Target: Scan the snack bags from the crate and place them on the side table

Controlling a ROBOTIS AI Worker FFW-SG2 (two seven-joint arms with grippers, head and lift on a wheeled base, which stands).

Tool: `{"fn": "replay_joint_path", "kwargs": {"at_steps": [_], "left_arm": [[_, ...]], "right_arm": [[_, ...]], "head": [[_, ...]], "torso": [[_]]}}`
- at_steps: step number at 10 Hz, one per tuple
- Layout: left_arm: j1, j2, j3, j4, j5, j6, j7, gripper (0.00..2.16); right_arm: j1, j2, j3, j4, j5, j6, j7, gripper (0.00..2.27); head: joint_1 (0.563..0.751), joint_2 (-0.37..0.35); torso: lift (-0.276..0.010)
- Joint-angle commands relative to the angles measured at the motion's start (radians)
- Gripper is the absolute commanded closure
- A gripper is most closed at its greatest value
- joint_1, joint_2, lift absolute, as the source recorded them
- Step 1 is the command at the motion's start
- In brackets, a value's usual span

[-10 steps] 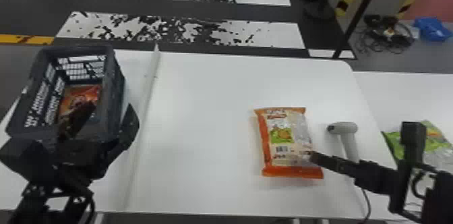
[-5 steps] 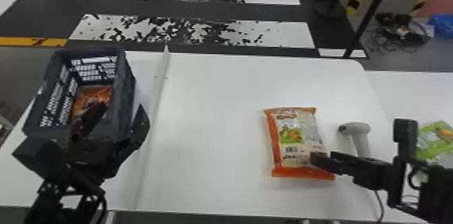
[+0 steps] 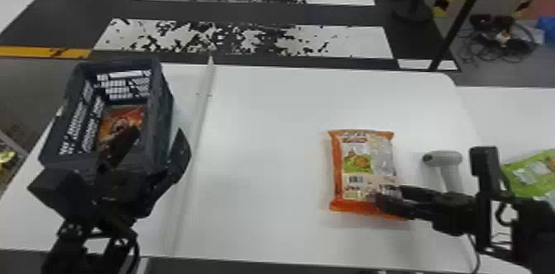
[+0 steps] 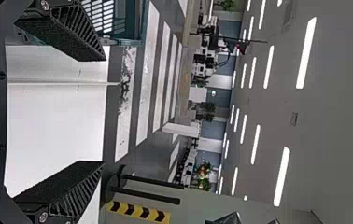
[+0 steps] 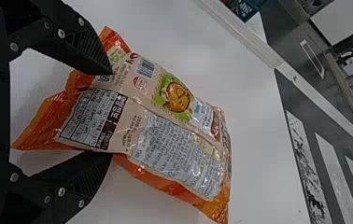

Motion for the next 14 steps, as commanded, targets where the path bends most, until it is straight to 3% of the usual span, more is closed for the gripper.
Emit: {"fn": "replay_joint_path", "kwargs": {"at_steps": [1, 5, 8, 10, 11, 14], "left_arm": [[0.0, 0.0, 0.0, 0.001, -0.001, -0.002, 0.0, 0.09], [0.0, -0.003, 0.0, 0.002, -0.001, -0.002, 0.0, 0.09], [0.002, -0.003, 0.0, 0.002, 0.001, -0.002, 0.0, 0.09], [0.002, -0.005, 0.0, 0.001, 0.001, -0.002, 0.0, 0.09], [0.002, -0.005, 0.0, 0.001, 0.001, -0.002, 0.0, 0.09], [0.002, -0.005, 0.0, 0.001, 0.001, -0.002, 0.0, 0.09]], "right_arm": [[-0.003, -0.002, 0.019, 0.003, 0.045, -0.006, -0.001, 2.25], [0.012, -0.001, 0.001, -0.02, 0.046, 0.009, -0.003, 2.25], [0.074, 0.018, -0.157, -0.195, -0.072, 0.077, -0.014, 2.25], [0.077, 0.026, -0.272, -0.261, -0.155, 0.111, -0.067, 2.25], [0.061, 0.026, -0.326, -0.259, -0.175, 0.108, -0.075, 2.25], [0.035, 0.027, -0.466, -0.163, -0.26, 0.052, -0.242, 2.25]], "head": [[0.695, 0.007], [0.695, 0.004], [0.695, -0.014], [0.695, -0.047], [0.695, -0.075], [0.695, -0.173]], "torso": [[-0.081], [-0.081], [-0.081], [-0.081], [-0.081], [-0.081]]}}
